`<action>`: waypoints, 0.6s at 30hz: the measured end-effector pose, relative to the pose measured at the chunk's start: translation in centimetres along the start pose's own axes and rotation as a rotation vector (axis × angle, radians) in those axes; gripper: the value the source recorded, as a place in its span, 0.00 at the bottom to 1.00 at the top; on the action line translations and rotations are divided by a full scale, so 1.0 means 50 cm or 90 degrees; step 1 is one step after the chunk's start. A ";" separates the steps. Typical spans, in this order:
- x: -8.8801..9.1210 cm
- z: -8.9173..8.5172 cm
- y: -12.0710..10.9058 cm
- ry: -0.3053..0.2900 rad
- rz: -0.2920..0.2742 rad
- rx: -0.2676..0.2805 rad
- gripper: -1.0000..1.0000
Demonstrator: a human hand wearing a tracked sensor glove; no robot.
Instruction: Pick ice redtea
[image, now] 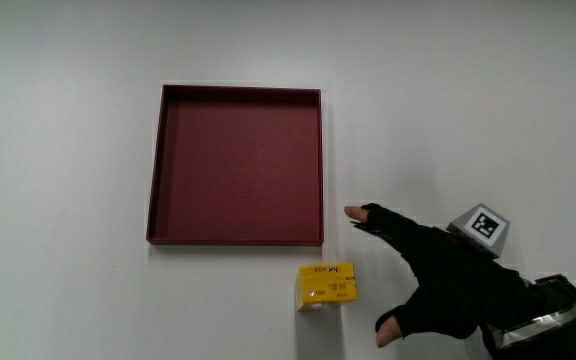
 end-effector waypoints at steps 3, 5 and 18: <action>0.006 -0.016 0.015 0.003 -0.002 -0.010 0.50; 0.009 -0.024 0.022 0.009 0.010 -0.013 0.50; 0.017 -0.051 0.047 0.044 0.032 -0.023 0.50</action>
